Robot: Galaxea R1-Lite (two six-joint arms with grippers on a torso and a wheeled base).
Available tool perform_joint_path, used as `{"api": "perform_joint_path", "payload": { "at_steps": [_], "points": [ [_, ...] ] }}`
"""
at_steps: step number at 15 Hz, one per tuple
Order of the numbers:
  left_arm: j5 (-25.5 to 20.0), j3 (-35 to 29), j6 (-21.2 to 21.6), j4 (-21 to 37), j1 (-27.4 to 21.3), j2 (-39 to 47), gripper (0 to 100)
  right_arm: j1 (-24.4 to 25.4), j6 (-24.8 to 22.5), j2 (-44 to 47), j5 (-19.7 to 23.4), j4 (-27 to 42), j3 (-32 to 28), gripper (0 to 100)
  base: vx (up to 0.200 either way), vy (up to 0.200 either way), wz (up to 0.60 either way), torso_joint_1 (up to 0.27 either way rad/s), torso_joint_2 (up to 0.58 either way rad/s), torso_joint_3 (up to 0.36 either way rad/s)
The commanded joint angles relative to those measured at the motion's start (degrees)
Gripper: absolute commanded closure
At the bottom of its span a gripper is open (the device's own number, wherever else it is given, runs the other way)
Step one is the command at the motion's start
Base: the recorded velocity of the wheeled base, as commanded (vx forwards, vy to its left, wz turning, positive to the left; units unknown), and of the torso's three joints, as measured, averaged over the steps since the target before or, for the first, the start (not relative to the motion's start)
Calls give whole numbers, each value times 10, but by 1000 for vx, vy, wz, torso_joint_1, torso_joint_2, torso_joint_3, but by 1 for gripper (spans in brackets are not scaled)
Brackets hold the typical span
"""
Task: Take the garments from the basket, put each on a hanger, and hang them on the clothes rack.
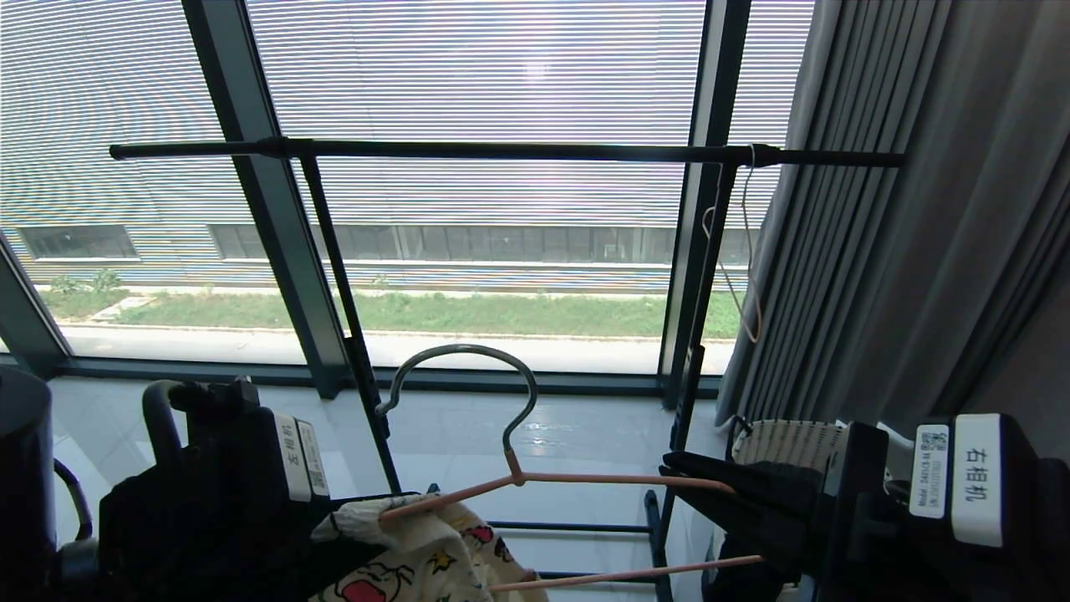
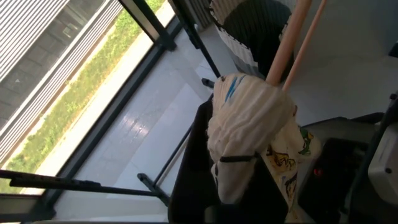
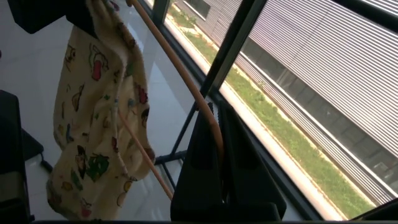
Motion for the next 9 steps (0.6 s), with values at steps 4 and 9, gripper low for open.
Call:
{"api": "perform_joint_path", "payload": {
  "at_steps": [4, 9],
  "points": [
    [74, 28, 1, 1, 4, -2, 100, -10, -11, 0, -38, 0, 16, 0, 0, 0, 0, 0, 0, 0],
    [98, 50, -1, 0, 78, -6, 100, -23, -24, 2, -38, 0, 29, 0, 0, 0, 0, 0, 0, 0]
  ]
}}
